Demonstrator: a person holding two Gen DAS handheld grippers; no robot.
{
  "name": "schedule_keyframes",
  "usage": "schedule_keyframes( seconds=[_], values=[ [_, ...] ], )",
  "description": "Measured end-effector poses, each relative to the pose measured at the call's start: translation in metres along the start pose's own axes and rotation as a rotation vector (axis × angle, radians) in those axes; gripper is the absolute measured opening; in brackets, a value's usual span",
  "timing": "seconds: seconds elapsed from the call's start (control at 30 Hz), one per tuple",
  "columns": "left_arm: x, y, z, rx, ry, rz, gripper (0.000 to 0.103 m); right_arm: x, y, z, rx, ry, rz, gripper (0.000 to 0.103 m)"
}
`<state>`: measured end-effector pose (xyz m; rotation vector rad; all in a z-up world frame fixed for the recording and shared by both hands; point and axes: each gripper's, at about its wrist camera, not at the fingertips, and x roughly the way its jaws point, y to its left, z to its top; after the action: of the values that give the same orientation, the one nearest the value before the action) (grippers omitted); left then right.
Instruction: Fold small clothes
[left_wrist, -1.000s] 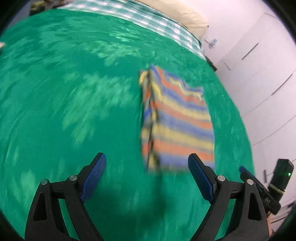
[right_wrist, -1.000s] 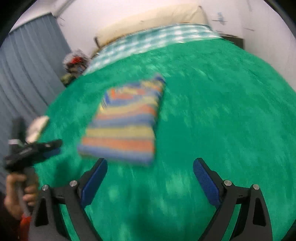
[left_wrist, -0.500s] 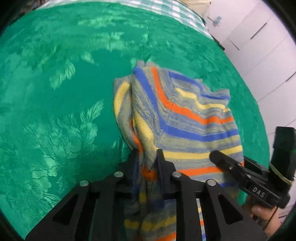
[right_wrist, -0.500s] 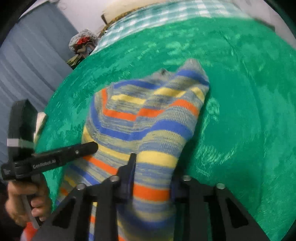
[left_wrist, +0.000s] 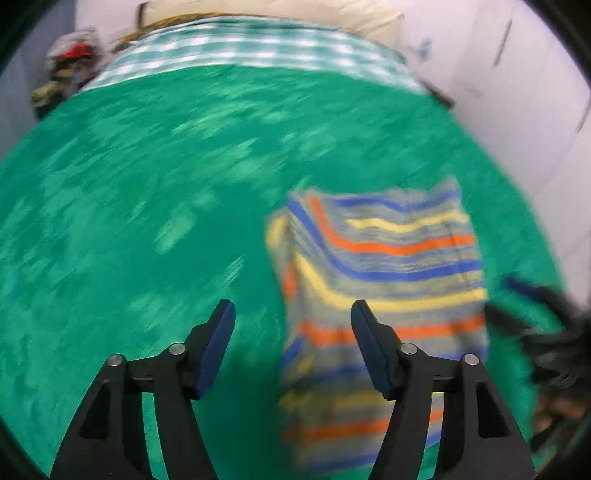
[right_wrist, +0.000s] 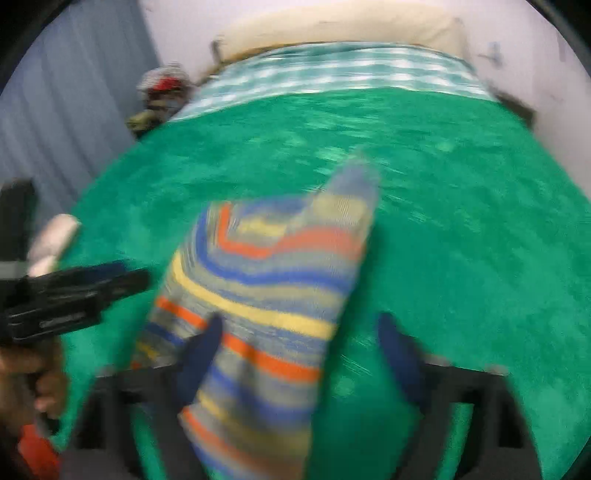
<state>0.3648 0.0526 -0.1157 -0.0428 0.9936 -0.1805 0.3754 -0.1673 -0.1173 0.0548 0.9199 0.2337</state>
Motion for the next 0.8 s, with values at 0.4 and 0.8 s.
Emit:
schedule_keyframes(
  seconds=[0.4, 0.8],
  values=[
    [-0.145, -0.033, -0.127, 0.112, -0.131, 0.244, 0.102, -0.131, 0.017, -0.116, -0.122, 0.055, -0.138, 0.098],
    [-0.195, -0.038, -0.196, 0.004, -0.02, 0.34, 0.102, -0.208, 0.047, -0.179, -0.004, 0.037, -0.091, 0.098]
  ],
)
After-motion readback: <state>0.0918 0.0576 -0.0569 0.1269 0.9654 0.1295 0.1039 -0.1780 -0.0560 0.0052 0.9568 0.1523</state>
